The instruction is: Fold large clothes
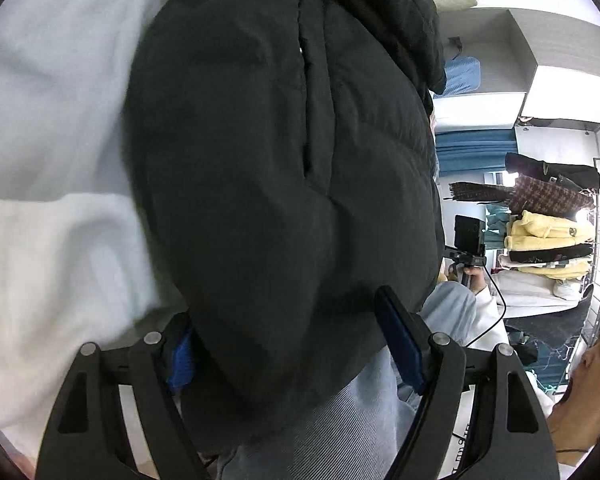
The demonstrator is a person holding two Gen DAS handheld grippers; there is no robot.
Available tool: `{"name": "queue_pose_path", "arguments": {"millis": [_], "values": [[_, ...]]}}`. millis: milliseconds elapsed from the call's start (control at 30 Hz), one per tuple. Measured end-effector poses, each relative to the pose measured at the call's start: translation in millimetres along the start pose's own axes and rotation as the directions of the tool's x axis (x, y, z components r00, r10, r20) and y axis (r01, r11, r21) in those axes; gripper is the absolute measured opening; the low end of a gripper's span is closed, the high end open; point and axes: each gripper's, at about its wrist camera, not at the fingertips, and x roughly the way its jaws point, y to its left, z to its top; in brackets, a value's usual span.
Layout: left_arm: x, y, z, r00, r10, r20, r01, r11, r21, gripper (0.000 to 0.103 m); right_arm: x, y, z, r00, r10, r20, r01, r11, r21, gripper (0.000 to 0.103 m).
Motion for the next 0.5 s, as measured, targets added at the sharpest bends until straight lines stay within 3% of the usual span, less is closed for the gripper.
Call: {"name": "queue_pose_path", "arguments": {"millis": [133,367,400,500], "values": [[6.7,1.8,6.8,0.999,0.026,-0.035,-0.027,1.000,-0.015,0.073,14.4,-9.3,4.3,0.999,-0.013,-0.049,0.015,0.999,0.040,0.081],[4.4,-24.7,13.2,0.997,0.076,-0.008,-0.076,0.997,0.011,0.034,19.2,46.9,10.9,0.992,-0.052,-0.117,0.036,0.990,-0.134,0.078],[4.5,-28.8,14.1,0.996,0.087,0.001,-0.087,0.996,0.003,0.029,19.7,53.1,12.0,0.991,-0.074,-0.115,0.057,0.988,-0.146,0.070],[9.1,-44.3,15.9,0.989,0.144,0.027,-0.144,0.990,-0.009,0.019,12.6,67.6,14.5,0.987,-0.149,-0.067,0.136,0.977,-0.164,0.022]]}}
